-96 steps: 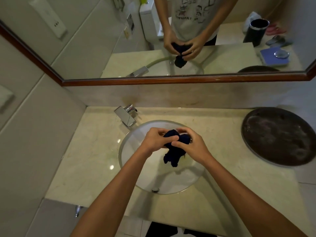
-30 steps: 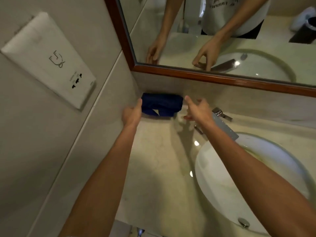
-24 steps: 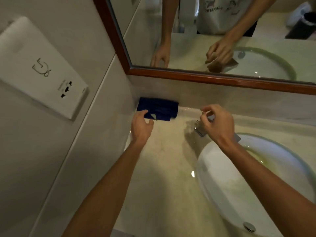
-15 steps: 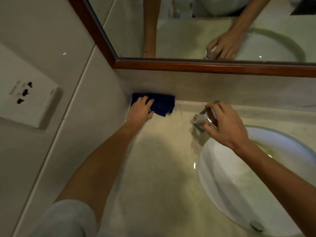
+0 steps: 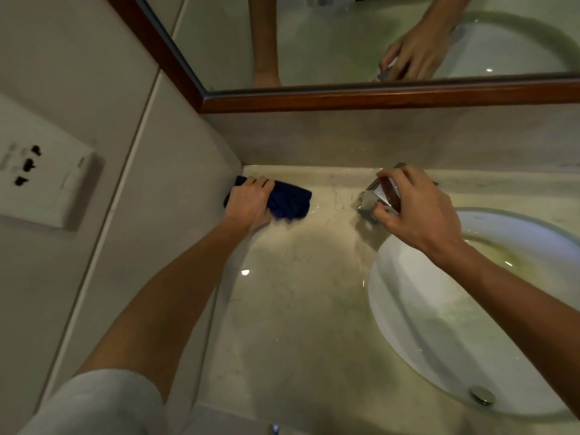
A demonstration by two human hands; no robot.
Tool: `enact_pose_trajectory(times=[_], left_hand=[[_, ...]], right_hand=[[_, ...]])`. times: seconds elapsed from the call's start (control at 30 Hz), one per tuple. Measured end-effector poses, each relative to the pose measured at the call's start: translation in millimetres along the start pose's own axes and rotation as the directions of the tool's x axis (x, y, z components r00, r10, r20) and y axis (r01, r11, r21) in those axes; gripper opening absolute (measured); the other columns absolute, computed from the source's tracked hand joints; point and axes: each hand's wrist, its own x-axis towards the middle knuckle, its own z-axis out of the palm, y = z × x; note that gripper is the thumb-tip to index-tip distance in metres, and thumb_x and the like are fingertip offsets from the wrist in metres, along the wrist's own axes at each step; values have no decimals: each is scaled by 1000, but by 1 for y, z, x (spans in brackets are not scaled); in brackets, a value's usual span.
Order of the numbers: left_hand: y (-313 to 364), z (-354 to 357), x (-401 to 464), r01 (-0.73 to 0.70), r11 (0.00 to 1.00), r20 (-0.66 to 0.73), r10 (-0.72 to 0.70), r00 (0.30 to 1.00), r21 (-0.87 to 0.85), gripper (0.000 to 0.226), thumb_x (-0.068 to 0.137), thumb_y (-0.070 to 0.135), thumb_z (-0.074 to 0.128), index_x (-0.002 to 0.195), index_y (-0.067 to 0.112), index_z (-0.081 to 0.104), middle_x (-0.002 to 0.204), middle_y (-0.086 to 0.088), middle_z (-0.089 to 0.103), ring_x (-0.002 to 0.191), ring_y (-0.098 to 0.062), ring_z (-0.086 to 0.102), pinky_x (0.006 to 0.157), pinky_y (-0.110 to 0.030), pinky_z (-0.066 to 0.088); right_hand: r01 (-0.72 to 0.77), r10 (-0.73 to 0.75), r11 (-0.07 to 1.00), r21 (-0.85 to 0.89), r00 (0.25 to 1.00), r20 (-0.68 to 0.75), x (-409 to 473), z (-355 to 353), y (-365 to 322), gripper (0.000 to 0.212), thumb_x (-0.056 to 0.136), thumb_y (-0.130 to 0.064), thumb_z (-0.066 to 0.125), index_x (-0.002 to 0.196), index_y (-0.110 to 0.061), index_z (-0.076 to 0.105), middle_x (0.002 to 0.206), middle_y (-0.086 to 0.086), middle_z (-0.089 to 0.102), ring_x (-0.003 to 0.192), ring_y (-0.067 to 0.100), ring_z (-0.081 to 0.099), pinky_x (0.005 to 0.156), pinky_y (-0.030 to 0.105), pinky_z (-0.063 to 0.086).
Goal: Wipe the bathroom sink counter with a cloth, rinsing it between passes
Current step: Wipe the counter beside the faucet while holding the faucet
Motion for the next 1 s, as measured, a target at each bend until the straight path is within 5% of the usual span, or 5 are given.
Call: enact_pose_trajectory(times=[0.17, 0.37, 0.53, 0.83, 1.0], left_hand=[[0, -11, -20, 55, 998, 89, -52, 995, -32, 44, 83, 27, 65, 125, 14, 58, 124, -7, 62, 114, -33, 57, 63, -38, 47], [-4, -34, 9, 55, 997, -54, -53, 997, 45, 34, 90, 27, 60, 119, 11, 56, 114, -12, 58, 99, -30, 57, 52, -34, 34], [-1, -20, 21, -28, 988, 104, 12, 994, 149, 51, 88, 31, 67, 132, 10, 53, 120, -15, 62, 104, -37, 61, 59, -41, 46], [6, -15, -28, -15, 993, 121, 1, 993, 115, 45, 88, 32, 65, 126, 9, 56, 114, -12, 63, 94, -38, 63, 58, -39, 39], [28, -8, -94, 103, 991, 107, -112, 988, 84, 41, 87, 27, 70, 122, 10, 59, 115, -9, 65, 93, -38, 63, 56, -38, 39]], right_hand=[[-9, 9, 1000, 15, 1000, 9, -1, -2, -1, 54, 86, -40, 66, 134, -21, 52, 123, 5, 55, 110, 30, 57, 72, 37, 49], [8, -8, 1000, 0, 1000, 7, 0, -1, 1, 53, 89, -40, 69, 134, -21, 50, 123, 7, 55, 108, 29, 57, 74, 41, 53], [3, -3, 1000, -4, 1000, 2, -1, 1, 3, 56, 89, -43, 70, 137, -22, 48, 127, 8, 56, 112, 29, 57, 83, 45, 55], [41, -41, 999, 32, 999, -13, -2, -1, 5, 53, 91, -38, 68, 136, -17, 50, 125, 13, 56, 110, 33, 57, 85, 46, 52], [73, -73, 996, 49, 997, -18, -4, -4, 6, 50, 92, -36, 65, 134, -14, 51, 124, 16, 54, 111, 35, 55, 86, 45, 49]])
